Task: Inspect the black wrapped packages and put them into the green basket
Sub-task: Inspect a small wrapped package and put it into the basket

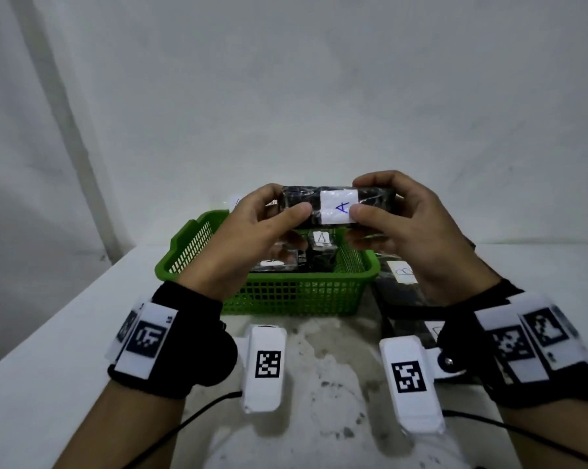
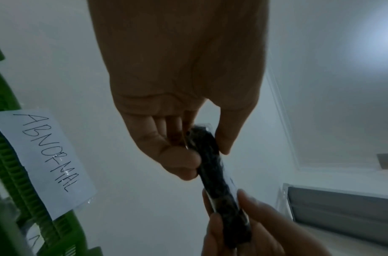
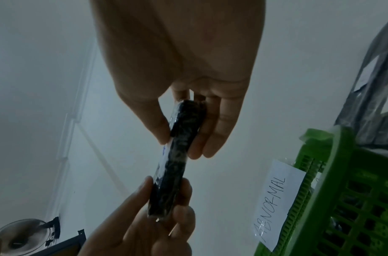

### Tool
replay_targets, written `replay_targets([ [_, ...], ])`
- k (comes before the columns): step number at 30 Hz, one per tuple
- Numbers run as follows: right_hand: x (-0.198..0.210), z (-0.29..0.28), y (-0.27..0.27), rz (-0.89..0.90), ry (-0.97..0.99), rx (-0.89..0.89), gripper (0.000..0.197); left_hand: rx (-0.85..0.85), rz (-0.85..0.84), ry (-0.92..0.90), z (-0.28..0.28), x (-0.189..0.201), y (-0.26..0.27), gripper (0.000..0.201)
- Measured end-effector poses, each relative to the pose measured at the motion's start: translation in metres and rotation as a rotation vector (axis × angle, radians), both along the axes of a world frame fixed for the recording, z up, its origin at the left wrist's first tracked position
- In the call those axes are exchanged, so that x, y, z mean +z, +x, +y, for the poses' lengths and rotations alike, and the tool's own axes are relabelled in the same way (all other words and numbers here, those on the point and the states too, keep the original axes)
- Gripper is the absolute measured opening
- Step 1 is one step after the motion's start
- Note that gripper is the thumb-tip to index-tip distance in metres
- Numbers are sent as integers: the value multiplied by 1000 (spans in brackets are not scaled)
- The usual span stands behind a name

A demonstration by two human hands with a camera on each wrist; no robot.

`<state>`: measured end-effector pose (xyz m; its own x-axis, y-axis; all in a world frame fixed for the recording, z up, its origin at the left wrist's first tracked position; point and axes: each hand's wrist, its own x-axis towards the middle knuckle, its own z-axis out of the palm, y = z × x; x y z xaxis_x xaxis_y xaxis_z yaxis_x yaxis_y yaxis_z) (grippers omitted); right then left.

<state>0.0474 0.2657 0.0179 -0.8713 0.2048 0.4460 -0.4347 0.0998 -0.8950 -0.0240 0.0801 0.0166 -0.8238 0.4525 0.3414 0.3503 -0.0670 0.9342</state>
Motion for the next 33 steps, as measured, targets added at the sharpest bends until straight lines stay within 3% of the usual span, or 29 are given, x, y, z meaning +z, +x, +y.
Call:
replay_targets([
  [8, -3, 0, -3, 21, 37, -66, 24, 91, 120, -66, 12, -7, 4, 24],
  [16, -13, -8, -8, 146, 139, -205, 18, 290, 330, -118, 16, -12, 7, 17],
  [22, -9, -2, -6, 113, 175, -151, 26, 107, 179, -38, 9, -6, 12, 15],
  [27, -3, -3, -3, -41, 68, -25, 20, 0, 198, -7, 4, -3, 12, 20],
  [33, -1, 0, 0, 88, 89, 48, 33, -34, 151, 50, 5, 0, 12, 7],
])
